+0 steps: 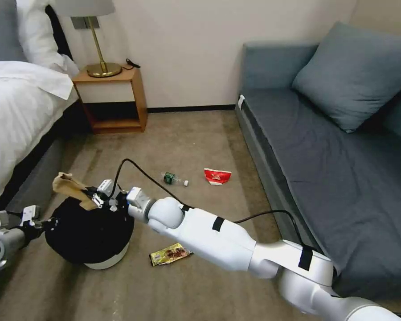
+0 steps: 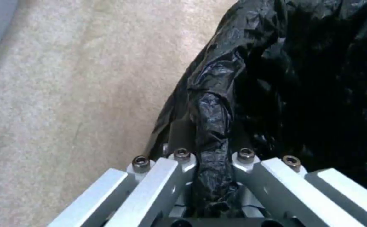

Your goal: Pick up the trash bin, then pick up the garbage on the floor and place it into the trash bin.

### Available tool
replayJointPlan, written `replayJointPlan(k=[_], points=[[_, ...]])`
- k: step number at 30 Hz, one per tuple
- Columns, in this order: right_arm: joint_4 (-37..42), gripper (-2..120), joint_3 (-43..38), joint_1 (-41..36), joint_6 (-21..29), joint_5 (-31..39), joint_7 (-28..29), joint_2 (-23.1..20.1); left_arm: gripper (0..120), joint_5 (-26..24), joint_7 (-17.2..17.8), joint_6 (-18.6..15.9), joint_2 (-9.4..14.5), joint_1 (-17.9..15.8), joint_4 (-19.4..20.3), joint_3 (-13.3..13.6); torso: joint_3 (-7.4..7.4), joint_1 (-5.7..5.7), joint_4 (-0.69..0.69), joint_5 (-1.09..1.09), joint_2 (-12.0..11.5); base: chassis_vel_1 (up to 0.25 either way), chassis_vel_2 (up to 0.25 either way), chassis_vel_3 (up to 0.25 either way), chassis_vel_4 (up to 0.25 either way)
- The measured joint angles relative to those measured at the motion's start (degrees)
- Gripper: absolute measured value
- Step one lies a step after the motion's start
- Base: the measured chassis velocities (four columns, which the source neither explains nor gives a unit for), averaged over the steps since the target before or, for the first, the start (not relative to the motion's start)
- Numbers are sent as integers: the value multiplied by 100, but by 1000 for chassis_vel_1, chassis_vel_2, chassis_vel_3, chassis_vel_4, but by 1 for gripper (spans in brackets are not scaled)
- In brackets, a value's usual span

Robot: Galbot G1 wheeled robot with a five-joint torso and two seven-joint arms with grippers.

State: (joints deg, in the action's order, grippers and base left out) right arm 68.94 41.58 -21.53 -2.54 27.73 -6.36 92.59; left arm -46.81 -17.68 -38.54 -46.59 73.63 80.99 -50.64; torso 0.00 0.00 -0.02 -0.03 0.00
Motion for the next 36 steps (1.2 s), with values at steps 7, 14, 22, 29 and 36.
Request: replayJointPlan(k=[7, 14, 22, 29, 36], points=[[38, 46, 160, -251, 26, -271, 295, -18, 5, -14, -11, 0, 7, 11, -27, -29, 0, 0, 2, 2, 0, 0, 0, 0, 0], [124, 71, -57, -309, 131, -278, 445, -31, 5, -51, -16, 3, -3, 55, -25, -108, 0, 0, 2, 3, 0, 0, 0, 0, 0], [1136, 99, -880, -1130, 523, -224, -363, -1433, 5, -59, -16, 17, -10, 83, -137, -226, 0, 0, 2, 6, 0, 0, 0, 0, 0], [934, 100, -1371, -1741, 299, -1144, -1573, -2424, 5, -112, -17, 20, 42, 86, -169, -326, -1, 0, -4, 5, 0, 0, 0, 0, 0], [-710, 100, -1717, -2009, -391, -3160, -1893, -1917, 5, -148, -15, 20, 91, 223, -154, -465, 0, 0, 5, 4, 0, 0, 0, 0, 0]])
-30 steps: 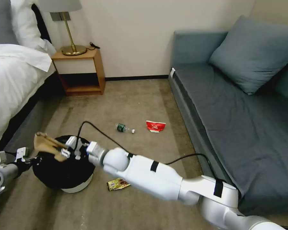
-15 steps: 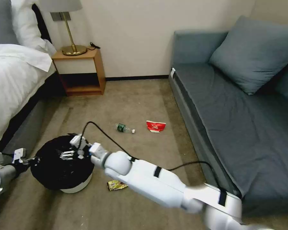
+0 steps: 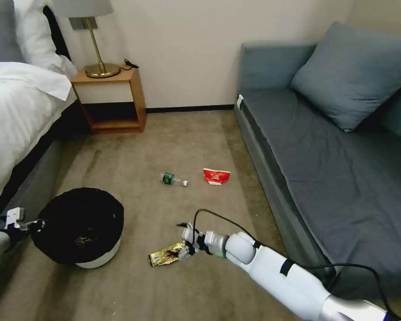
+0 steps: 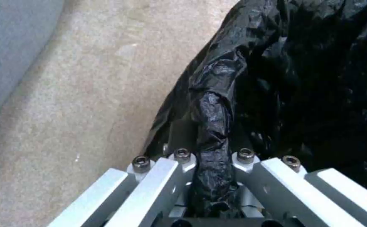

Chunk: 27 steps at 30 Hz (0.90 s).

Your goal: Pick up the trash bin, then pick up the garbage on the floor and place it into the trash bin.

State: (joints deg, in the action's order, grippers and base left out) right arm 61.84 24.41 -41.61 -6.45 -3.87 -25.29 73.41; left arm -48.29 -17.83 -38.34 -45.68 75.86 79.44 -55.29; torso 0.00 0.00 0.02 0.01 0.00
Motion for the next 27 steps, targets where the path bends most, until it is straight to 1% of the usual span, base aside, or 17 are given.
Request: replayJointPlan(k=[1, 4, 6, 9, 11, 12, 13, 15, 16, 17, 19, 20, 22, 23, 25, 26, 27], points=[[-290, 100, -88, -51, -75, -278, -12, 141, 5, -6, 1, 0, -1, 32, 36, -25, 0, 0, 0, 0, 0, 0, 0, 0, 0], [-465, 100, -152, -81, -119, -420, -13, 235, 5, -8, 1, 0, -3, 50, 57, -39, 0, 0, -1, 0, 0, 0, 0, 0, 0], [-777, 100, -212, -110, -154, -605, -2, 417, 5, -11, 3, -1, -5, 59, 68, -46, 0, 0, -2, -1, 0, 0, 0, 0, 0], [-993, 95, -223, -96, -133, -676, 119, 568, 5, -22, 5, -3, -1, 55, 72, -47, 0, 0, -1, -1, 0, 0, 0, 0, 0], [-1188, 82, -259, -47, -94, -678, 243, 727, 5, -35, 8, -7, 0, 54, 114, -46, 0, 0, -2, -1, 0, 0, 0, 0, 0], [-1188, 82, -259, -47, -94, -678, 243, 727, 5, -35, 8, -7, 0, 54, 114, -46, 0, 0, -2, -1, 0, 0, 0, 0, 0], [-1231, 79, -264, -34, -83, -690, 262, 764, 5, -40, 8, -8, 0, 54, 120, -46, 0, 0, -2, -1, 0, 0, 0, 0, 0], [-1343, 68, -307, -20, -82, -818, 269, 874, 5, -47, 22, -18, -6, 55, 127, -46, 0, 0, -2, -1, 0, 0, 0, 0, 0], [-1343, 68, -307, -20, -82, -818, 269, 874, 5, -47, 22, -18, -6, 55, 127, -46, 0, 0, -2, -1, 0, 0, 0, 0, 0], [-1381, 65, -328, -21, -88, -892, 257, 907, 5, -47, 30, -24, -10, 58, 127, -51, 0, 0, -2, -1, 0, 0, 0, 0, 0], [-1469, 53, -343, -28, -123, -1165, 127, 968, 5, -49, 35, -28, -12, 76, 127, -80, 0, 0, -2, -1, 0, 0, 0, 0, 0], [-1501, 50, -343, -29, -144, -1223, 122, 989, 5, -50, 35, -28, -11, 81, 126, -90, 0, 0, -2, -1, 0, 0, 0, 0, 0], [-1515, 48, -344, -29, -153, -1241, 122, 1002, 5, -52, 35, -28, -10, 85, 126, -96, 0, 0, -2, -1, 0, 0, 0, 0, 0], [-1558, 42, -352, -29, -164, -1272, 126, 1045, 5, -61, 36, -28, -9, 96, 126, -114, 0, 0, -3, -1, 0, 0, 0, 0, 0], [-1600, 32, -354, -10, -162, -1277, 108, 1066, 5, -72, 36, -28, -7, 110, 136, -142, 0, 0, -2, -1, 0, 0, 0, 0, 0], [-1600, 32, -354, -10, -162, -1277, 108, 1066, 5, -72, 36, -28, -7, 110, 136, -142, 0, 0, -2, -1, 0, 0, 0, 0, 0], [-1613, 28, -352, 5, -159, -1276, 99, 1066, 5, -75, 36, -28, -7, 115, 140, -148, 0, 0, -2, -1, 0, 0, 0, 0, 0]])
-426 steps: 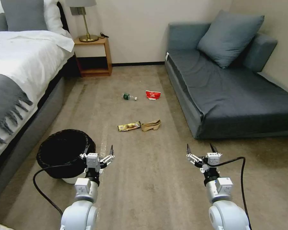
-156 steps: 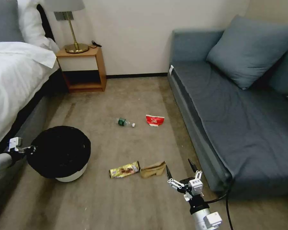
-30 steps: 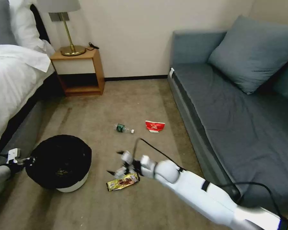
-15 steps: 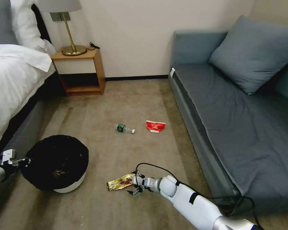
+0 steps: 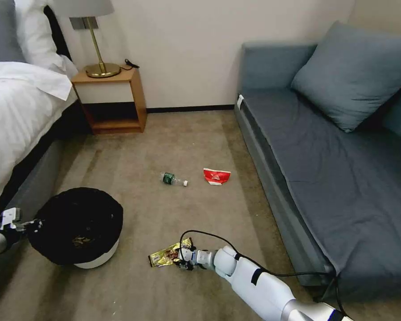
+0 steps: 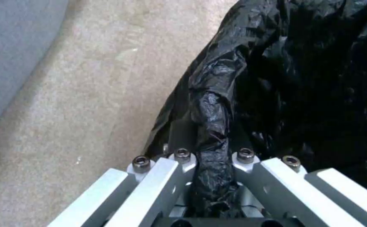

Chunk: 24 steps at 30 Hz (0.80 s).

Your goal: Pick up the trash bin, then pick up the garbage on the floor and place it into the trash bin.

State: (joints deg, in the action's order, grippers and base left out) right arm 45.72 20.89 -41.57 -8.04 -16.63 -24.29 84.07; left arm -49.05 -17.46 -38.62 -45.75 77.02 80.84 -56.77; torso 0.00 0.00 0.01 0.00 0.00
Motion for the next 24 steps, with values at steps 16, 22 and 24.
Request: replayJointPlan(k=[16, 22, 24], points=[[286, 8, -35, -110, -49, 407, -180, -223, 5, -13, 5, 2, 1, 22, 28, -16, 0, 0, 0, 0, 0, 0, 0, 0, 0], [346, 31, -84, -106, -260, 260, -255, -360, 5, -9, 5, 7, -19, -26, -30, 51, 0, 0, -1, 0, 0, 0, 0, 0, 0], [310, 39, -113, -111, -290, 161, -255, -343, 5, -6, 5, 8, -24, -30, -30, 59, 0, 0, -1, 0, 0, 0, 0, 0, 0]])
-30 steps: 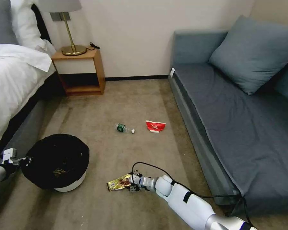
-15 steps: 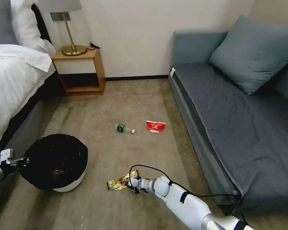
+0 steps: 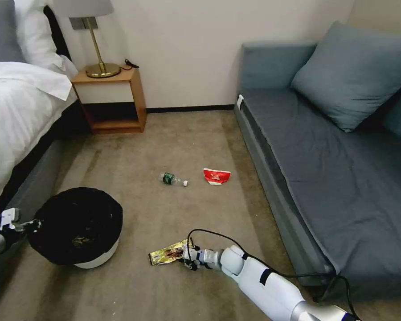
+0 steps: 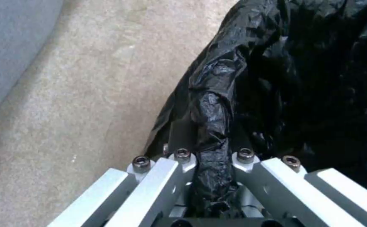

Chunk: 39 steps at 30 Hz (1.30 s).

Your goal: Pick up the trash bin, then pick up the garbage on the floor and place it into the trash bin.

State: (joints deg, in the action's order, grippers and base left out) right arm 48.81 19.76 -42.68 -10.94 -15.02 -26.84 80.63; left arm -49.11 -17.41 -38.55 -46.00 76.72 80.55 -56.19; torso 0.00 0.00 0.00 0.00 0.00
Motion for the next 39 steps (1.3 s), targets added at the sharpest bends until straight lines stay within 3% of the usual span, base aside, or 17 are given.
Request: replayJointPlan(k=[6, 8, 25, 32, 34, 35, 38, 39], points=[[-294, 62, -160, -49, -93, -552, 271, 221, 5, 7, 0, 3, 0, 9, 5, -2, -1, 0, -1, 0, 0, 0, 0, 0, 0], [-350, 63, -164, -46, -94, -510, 343, 252, 5, 8, 0, 5, 2, 15, 12, -9, -1, 0, -1, 0, 0, 0, 0, 0, 0], [-564, 1, -185, 54, -18, -373, 442, 340, 5, -1, -11, 15, 17, 76, 63, -80, 0, 0, 1, 0, 0, 0, 0, 0, 0], [-250, 0, -308, -19, -66, -9, 436, 238, 5, -17, -11, 15, 17, 75, 42, -94, 1, 0, 0, 0, 0, 0, 0, 0, 0], [379, 0, -565, -136, -77, 791, 248, 33, 5, -26, -11, 17, 17, 73, 0, -117, 1, 0, 0, 1, 0, 0, 0, 0, 0], [379, 0, -565, -136, -77, 791, 248, 33, 5, -26, -11, 17, 17, 73, 0, -117, 1, 0, 0, 1, 0, 0, 0, 0, 0], [1491, 0, -635, -189, 289, 2097, 269, -345, 5, -32, -12, 25, 20, 73, -72, -131, 0, 0, -1, 0, 0, 0, 0, 0, 0], [1491, 0, -635, -189, 289, 2097, 269, -345, 5, -32, -12, 25, 20, 73, -72, -131, 0, 0, -1, 0, 0, 0, 0, 0, 0]])
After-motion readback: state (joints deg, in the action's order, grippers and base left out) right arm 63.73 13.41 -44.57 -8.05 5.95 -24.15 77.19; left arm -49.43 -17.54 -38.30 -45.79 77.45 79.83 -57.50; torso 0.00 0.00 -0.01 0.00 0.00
